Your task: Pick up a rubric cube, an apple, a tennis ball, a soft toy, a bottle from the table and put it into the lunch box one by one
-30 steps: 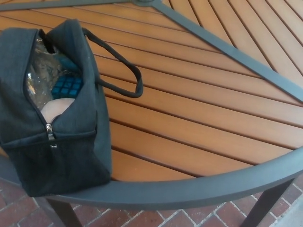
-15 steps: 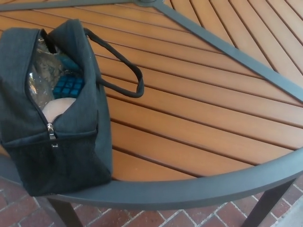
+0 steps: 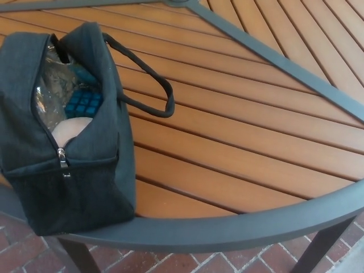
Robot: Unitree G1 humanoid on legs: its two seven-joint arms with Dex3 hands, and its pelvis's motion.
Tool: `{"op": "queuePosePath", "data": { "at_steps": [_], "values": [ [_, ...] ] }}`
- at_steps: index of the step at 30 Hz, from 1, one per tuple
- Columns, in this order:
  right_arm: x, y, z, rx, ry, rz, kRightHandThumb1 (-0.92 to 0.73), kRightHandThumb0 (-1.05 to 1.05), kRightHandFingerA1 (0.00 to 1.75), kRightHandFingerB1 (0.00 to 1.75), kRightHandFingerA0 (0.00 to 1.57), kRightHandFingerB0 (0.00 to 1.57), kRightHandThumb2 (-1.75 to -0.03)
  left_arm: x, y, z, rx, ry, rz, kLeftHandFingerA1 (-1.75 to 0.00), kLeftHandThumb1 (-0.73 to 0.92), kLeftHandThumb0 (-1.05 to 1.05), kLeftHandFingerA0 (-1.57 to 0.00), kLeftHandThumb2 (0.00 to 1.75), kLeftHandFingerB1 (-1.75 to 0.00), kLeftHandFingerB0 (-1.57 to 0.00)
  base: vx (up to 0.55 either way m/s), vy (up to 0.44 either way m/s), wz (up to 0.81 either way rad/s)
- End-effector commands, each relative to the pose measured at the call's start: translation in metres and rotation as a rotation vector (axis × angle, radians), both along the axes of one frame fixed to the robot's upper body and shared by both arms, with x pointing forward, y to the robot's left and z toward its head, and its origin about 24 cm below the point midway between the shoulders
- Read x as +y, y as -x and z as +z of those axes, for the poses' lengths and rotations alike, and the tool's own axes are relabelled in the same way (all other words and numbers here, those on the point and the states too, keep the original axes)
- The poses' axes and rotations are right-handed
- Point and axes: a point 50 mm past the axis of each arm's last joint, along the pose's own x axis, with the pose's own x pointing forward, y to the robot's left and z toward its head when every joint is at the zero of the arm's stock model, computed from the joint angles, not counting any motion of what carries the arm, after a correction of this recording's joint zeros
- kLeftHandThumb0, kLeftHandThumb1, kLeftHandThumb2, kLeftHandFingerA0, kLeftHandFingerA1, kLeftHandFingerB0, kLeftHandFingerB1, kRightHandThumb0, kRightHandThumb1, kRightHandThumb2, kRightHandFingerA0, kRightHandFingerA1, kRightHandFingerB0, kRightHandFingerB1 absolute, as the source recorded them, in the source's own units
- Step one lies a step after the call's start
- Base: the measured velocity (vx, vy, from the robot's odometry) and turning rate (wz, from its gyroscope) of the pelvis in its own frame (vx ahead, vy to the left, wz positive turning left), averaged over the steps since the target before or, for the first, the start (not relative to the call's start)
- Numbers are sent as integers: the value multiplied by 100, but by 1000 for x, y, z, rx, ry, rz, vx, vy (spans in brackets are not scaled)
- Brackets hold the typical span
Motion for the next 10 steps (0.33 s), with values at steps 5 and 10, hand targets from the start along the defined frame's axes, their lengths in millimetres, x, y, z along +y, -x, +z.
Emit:
{"op": "queuePosePath", "data": {
  "at_steps": [5, 10],
  "values": [
    [108, 22, -48, -214, 214, 408, -70, -45, 67, 46, 50, 44, -61, 13, -6, -3, 229, -212, -155, -100, 61, -17, -89, 68, -88, -93, 0, 0, 0],
    [107, 37, -48, -254, 199, 257, -69, -35, 74, 45, 62, 39, -60, 5, -6, -4, 262, -268, -261, -96, 62, -17, -79, 68, -92, -94, 0, 0, 0]
  ]
}}
